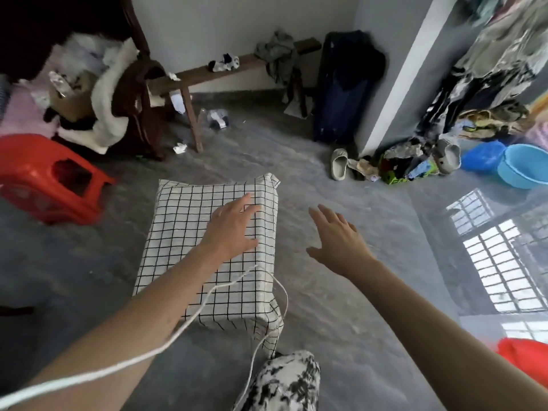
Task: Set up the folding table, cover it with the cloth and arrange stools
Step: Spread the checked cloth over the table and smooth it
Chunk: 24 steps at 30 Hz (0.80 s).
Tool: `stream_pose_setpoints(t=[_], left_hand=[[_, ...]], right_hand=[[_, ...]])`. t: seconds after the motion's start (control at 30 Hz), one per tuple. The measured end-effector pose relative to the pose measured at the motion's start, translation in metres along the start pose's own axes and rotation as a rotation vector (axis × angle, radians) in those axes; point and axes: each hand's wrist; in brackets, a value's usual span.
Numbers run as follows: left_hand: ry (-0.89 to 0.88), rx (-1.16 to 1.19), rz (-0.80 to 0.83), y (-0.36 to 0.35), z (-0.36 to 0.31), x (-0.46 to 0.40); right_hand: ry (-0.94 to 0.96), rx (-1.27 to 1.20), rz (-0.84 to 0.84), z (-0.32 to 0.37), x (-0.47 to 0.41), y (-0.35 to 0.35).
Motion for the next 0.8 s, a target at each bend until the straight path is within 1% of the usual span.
stream_pose_setpoints(t=[0.13, 0.27, 0.37, 0.47, 0.63, 0.8], left_hand=[[0.114, 0.018, 0.001, 0.002, 0.024, -0.022], [0.196, 0.019, 0.008, -0.008, 0.053, -0.047], [0.274, 0.069, -0.003, -0.01, 0.078, -0.069], [0.358, 0.141, 0.002, -0.007, 0.105, -0.093], [0.467, 0.166, 0.029, 0.01, 0.141, -0.119], [0.6, 0.204, 0.081, 0.001, 0.165, -0.117]], right_hand=[[0.12, 0.033, 0.018, 0.011, -0.054, 0.013], [0.236, 0.096, 0.076, 0.029, -0.116, 0.015], [0.313, 0.153, 0.087, 0.044, -0.17, 0.02], [0.383, 0.21, 0.122, 0.059, -0.222, 0.03], [0.504, 0.239, 0.123, 0.086, -0.296, 0.05], [0.617, 0.341, 0.218, 0.113, -0.352, 0.026]])
Point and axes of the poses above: each hand's wrist, its own x-axis away from the middle knuckle, its own y-axis out of the back of the hand, z = x × y, and after that the axes turned 13 degrees about -y, right-handed
